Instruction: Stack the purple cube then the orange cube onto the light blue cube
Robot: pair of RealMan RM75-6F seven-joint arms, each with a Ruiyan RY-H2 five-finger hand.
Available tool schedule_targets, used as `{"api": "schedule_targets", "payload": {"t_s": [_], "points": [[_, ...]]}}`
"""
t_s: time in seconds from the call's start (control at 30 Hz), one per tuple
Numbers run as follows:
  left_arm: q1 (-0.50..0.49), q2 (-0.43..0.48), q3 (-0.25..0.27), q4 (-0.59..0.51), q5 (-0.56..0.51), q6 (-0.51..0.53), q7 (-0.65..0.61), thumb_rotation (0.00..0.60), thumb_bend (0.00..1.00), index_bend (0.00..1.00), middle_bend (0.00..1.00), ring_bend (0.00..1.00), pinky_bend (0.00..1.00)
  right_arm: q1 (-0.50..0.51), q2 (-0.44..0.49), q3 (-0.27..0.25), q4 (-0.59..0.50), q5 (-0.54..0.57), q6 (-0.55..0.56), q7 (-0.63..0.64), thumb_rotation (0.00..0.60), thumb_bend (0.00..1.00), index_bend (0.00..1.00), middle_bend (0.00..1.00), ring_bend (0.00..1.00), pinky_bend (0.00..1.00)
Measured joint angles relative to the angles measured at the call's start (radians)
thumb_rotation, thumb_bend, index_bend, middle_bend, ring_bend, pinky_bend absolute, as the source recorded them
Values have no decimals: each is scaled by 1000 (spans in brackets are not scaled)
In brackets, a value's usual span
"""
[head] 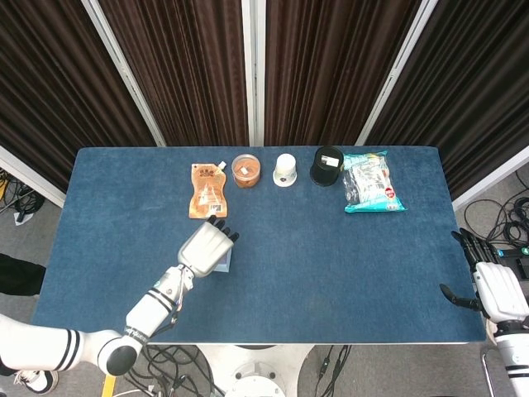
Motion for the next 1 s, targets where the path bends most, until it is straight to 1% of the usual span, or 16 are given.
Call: {"api": "schedule_targets", "payload": {"t_s": [0.1, 0.13, 0.23, 0.33, 0.5, 0.6, 0.7, 0.73, 0.83, 0.87, 0.93, 1.0], "points": [[-1, 7, 7, 0, 11, -5, -21, 600, 286, 265, 439, 301, 287, 0, 0, -1, 0, -1, -1, -2, 600, 179, 0, 8, 0, 0], [-1, 11, 9, -2, 15, -9, -28, 600, 261, 213, 367, 261, 264, 1, 0, -1, -1, -1, -2, -3, 600, 179, 0, 8, 0, 0], [-3, 29, 10, -10, 18, -19, -54, 600, 216, 152, 249, 196, 234, 1, 0, -2, -1, -2, -4, -5, 600, 178, 0, 8, 0, 0], [-6, 54, 10, -30, 8, -21, -61, 600, 188, 146, 225, 177, 226, 2, 1, -3, -2, -2, -5, -6, 600, 179, 0, 8, 0, 0], [-2, 110, 25, -85, -55, 7, -24, 600, 175, 145, 220, 164, 220, 0, 3, -2, -2, -2, -2, -1, 600, 178, 0, 8, 0, 0], [17, 159, 59, -126, -100, 52, 9, 600, 175, 145, 216, 159, 220, -1, 5, -2, -2, -3, 0, 3, 600, 179, 0, 8, 0, 0], [63, 197, 112, -136, -101, 101, 6, 600, 176, 145, 215, 157, 220, -2, 5, -1, -1, -2, 2, 6, 600, 178, 0, 8, 0, 0], [80, 203, 124, -130, -88, 109, -5, 600, 177, 145, 215, 157, 221, -2, 5, 0, -1, -1, 2, 5, 600, 178, 0, 8, 0, 0], [129, 209, 156, -71, 2, 141, -75, 600, 181, 145, 212, 157, 221, -2, 4, 0, -3, 0, 5, -2, 600, 179, 0, 8, 0, 0], [161, 207, 170, -18, 69, 169, -135, 600, 182, 145, 209, 157, 222, -3, 4, 1, -4, 1, 6, -5, 600, 178, 0, 8, 0, 0], [197, 201, 182, 48, 142, 203, -208, 600, 186, 145, 204, 157, 222, -3, 2, 1, -5, 4, 6, -9, 600, 177, 0, 8, 0, 0], [253, 188, 199, 155, 241, 260, -321, 600, 190, 145, 203, 157, 222, -2, 0, 3, -6, 8, 5, -15, 600, 177, 0, 8, 0, 0]]}}
